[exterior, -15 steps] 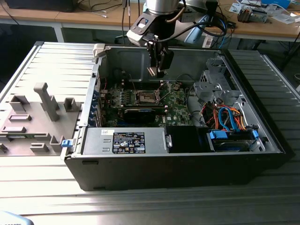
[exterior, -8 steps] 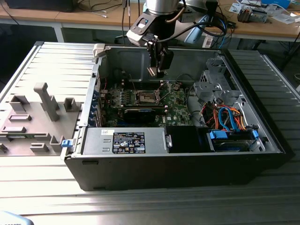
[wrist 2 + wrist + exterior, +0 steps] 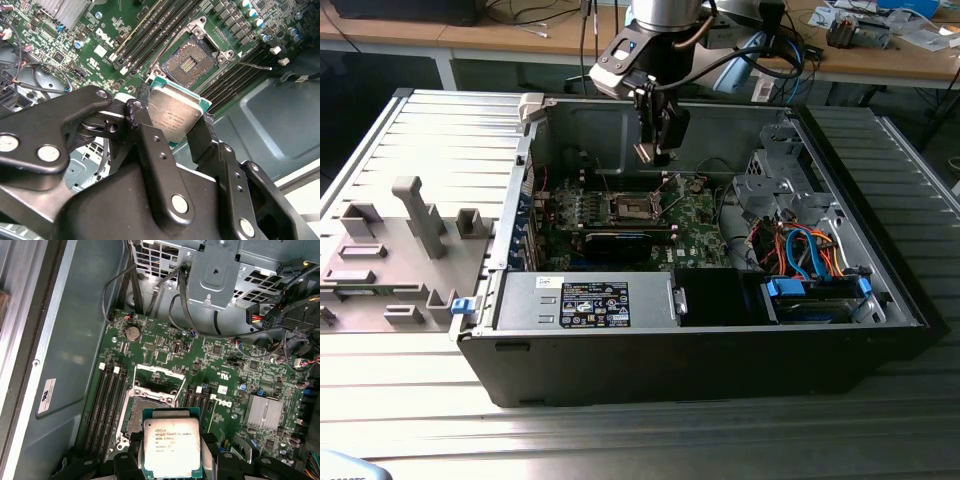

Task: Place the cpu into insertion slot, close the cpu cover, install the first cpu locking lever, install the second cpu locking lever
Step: 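Place the cpu into insertion slot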

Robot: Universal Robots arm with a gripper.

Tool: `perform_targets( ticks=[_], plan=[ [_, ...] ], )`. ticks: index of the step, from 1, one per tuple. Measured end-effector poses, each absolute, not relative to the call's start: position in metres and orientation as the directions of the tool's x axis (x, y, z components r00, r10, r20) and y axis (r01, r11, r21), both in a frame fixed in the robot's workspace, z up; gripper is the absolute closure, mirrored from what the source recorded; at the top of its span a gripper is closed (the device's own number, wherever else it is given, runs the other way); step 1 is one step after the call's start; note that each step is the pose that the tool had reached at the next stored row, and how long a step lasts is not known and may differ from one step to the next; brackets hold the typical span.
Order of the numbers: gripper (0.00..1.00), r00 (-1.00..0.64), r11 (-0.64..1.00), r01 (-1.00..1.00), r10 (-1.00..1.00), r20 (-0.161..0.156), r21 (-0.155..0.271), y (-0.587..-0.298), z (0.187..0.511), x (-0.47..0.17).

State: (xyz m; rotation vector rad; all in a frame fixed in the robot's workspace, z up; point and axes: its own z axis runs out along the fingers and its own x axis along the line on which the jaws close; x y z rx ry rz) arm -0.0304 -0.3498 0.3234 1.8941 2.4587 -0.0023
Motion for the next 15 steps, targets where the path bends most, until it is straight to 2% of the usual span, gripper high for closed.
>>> perform_targets(
  ticks=[15],
  plan=[
    [0.45,-0.244,0.244,0.969,0.969,-0.031,0.022,-0.3498,0.323,-0.0304]
  ],
)
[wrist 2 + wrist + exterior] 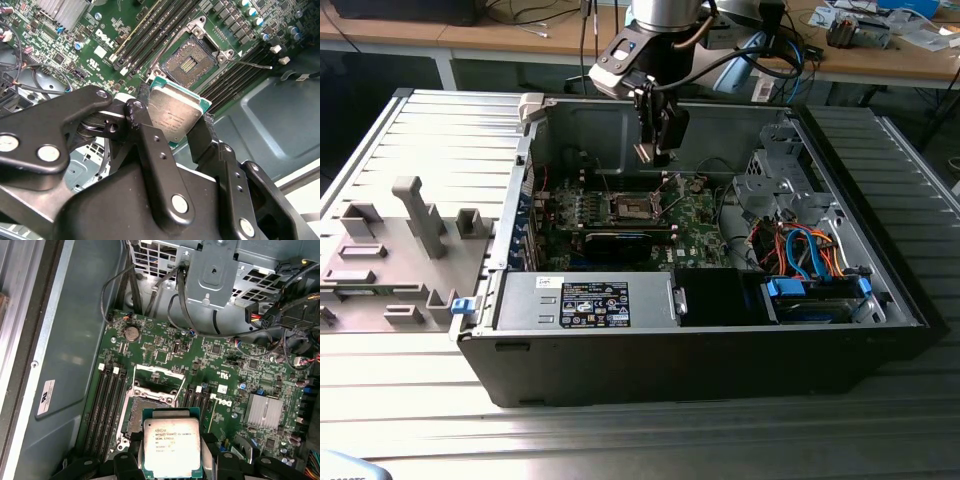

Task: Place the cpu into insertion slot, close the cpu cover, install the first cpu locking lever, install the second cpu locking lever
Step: 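Place the cpu into insertion slot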

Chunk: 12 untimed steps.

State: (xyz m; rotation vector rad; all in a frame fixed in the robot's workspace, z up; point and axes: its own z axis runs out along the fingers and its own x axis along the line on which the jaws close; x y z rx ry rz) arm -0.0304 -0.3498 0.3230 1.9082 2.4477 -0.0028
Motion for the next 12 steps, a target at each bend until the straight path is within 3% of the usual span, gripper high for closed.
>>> perform_targets(
  ticks=[12],
  plan=[
    [0.45,-0.236,0.237,0.971,0.971,-0.031,0.022,-0.3498,0.3227,-0.0304]
  ],
)
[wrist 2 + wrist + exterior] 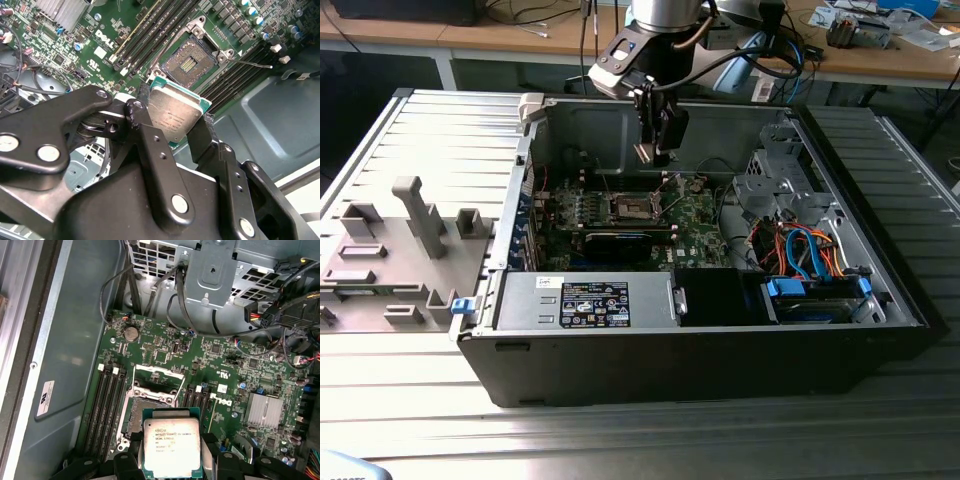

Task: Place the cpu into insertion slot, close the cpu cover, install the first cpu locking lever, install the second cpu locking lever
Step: 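Place the cpu into insertion slot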

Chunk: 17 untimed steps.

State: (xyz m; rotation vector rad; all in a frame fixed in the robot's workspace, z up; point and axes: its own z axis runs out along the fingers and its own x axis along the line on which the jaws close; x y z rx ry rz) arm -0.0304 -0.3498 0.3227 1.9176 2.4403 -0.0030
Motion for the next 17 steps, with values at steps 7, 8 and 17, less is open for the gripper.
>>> perform_targets(
  ticks=[7,8,17],
  plan=[
    [0.45,-0.232,0.233,0.972,0.972,-0.031,0.022,-0.3498,0.3225,-0.0304],
    [0.45,-0.231,0.232,0.972,0.972,-0.031,0.022,-0.3498,0.3225,-0.0304],
    [0.45,-0.227,0.228,0.973,0.973,-0.032,0.022,-0.3498,0.3218,-0.0306]
  ],
)
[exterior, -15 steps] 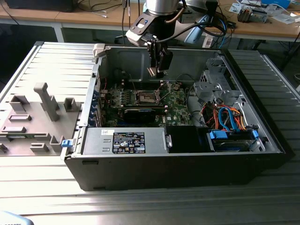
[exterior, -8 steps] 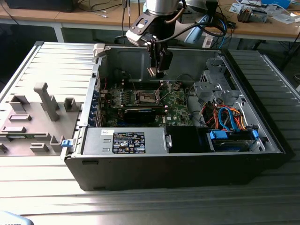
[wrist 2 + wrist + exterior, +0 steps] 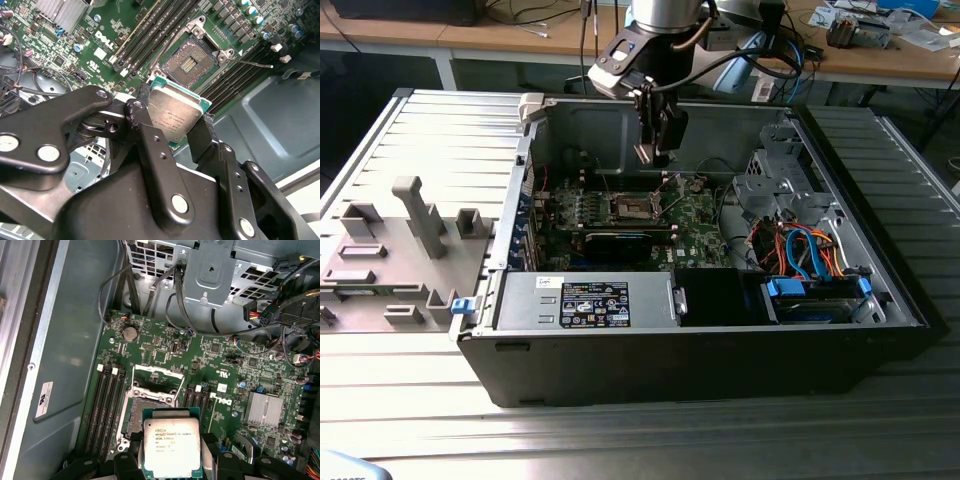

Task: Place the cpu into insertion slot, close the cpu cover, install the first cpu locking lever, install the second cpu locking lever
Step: 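Place the cpu into insertion slot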

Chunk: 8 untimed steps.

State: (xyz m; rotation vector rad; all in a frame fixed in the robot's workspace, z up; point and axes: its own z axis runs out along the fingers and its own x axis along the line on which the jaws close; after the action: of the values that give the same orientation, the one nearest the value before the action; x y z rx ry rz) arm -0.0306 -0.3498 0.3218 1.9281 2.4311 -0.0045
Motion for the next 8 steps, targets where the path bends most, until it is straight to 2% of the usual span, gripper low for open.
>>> perform_targets(
  ticks=[8],
  plan=[
    [0.45,-0.223,0.224,0.974,0.974,-0.034,0.021,-0.3498,0.3206,-0.0306]
  ],
)
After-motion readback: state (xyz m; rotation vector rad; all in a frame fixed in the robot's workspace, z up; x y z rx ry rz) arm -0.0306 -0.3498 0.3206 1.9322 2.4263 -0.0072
